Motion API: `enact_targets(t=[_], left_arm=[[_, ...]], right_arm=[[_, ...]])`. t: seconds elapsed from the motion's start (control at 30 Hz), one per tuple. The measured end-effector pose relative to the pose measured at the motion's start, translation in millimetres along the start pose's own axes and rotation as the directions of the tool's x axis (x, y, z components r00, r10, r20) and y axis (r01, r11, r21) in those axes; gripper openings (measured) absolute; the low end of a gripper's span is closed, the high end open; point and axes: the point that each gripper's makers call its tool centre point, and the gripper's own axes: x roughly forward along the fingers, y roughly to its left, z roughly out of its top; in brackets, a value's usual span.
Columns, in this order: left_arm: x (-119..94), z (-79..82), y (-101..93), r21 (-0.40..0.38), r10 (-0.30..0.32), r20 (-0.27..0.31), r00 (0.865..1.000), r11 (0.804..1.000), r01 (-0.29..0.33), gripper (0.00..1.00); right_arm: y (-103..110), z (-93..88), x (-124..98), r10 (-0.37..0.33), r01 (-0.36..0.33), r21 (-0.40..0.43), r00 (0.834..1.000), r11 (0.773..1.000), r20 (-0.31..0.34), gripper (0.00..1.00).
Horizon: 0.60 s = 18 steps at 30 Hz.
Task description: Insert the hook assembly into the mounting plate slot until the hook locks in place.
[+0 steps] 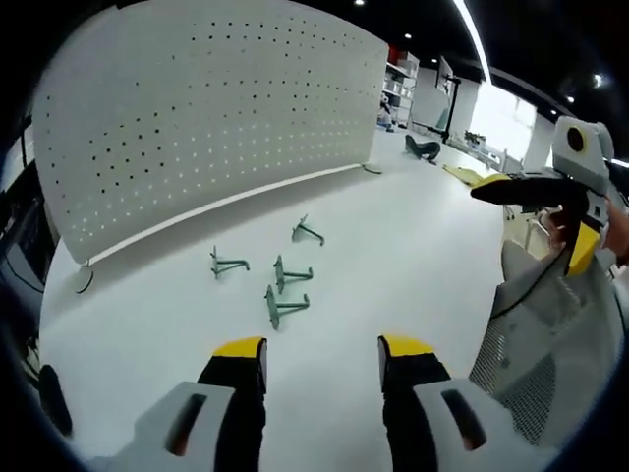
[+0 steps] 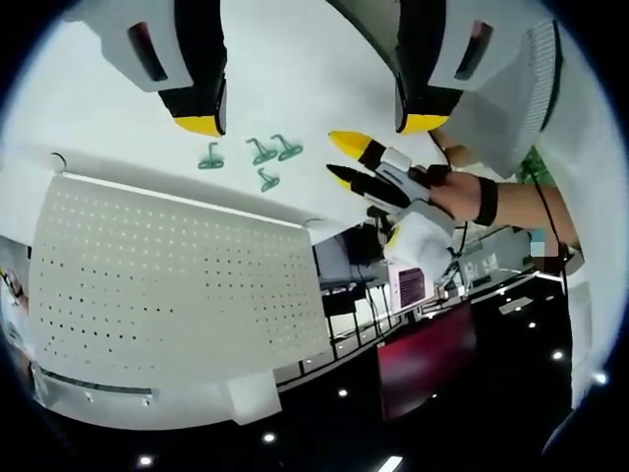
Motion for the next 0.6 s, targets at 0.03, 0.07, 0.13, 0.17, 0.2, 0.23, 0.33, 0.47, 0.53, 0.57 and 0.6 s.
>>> enact_targets(t=[0.03,0.07,0.13,0.17,0.2,0.23,0.33,0.47,0.53,0.57,0.6], left_arm=[[0,-0.1,0.1,0.000,0.000,-0.001,1.000,1.000,0.000,0.46],[2,-0.5,0.6,0.001,0.000,-0.002,1.000,1.000,0.000,0.46],[5,-6.1,5.7,0.027,0.028,-0.040,0.999,0.999,-0.026,0.43],[6,-8.1,7.2,0.040,0.038,-0.058,0.998,0.999,-0.036,0.43],[9,-6.3,6.0,0.037,0.036,-0.050,0.998,0.999,-0.035,0.44],[9,-5.9,6.0,0.035,0.034,-0.047,0.998,0.999,-0.032,0.44],[14,-8.3,4.3,0.057,0.031,-0.068,0.997,0.998,-0.027,0.42],[20,-8.6,5.6,0.060,0.026,-0.077,0.997,0.998,-0.022,0.41],[22,-8.2,9.7,0.059,0.042,-0.086,0.995,0.998,-0.037,0.39],[23,-7.7,11.3,0.058,0.048,-0.087,0.995,0.997,-0.043,0.38],[24,-7.6,13.9,0.053,0.056,-0.090,0.994,0.997,-0.051,0.38]], right_arm=[[0,-1.0,0,0.000,0.000,0.000,1.000,1.000,-0.004,0.71],[1,-1.8,0,0.000,0.000,-0.002,1.000,1.000,-0.006,0.71],[2,-3.1,-1,0.000,0.000,0.004,1.000,1.000,-0.005,0.71],[2,-3.8,-1,0.000,0.000,0.009,1.000,1.000,-0.006,0.70],[2,-5.1,0,0.000,0.000,0.011,1.000,1.000,-0.010,0.70],[3,-5.7,0,0.000,0.000,0.010,1.000,1.000,-0.013,0.70],[4,-6.3,0,0.003,-0.003,0.012,1.000,1.000,-0.014,0.70],[6,-4.4,0,0.009,-0.009,0.024,1.000,1.000,0.002,0.69],[5,-4.5,-1,0.006,-0.006,0.027,1.000,1.000,0.005,0.69],[4,-5.3,0,0.003,-0.003,0.028,1.000,1.000,0.001,0.68],[3,-6.6,0,0.001,-0.001,0.028,1.000,1.000,-0.006,0.68]])
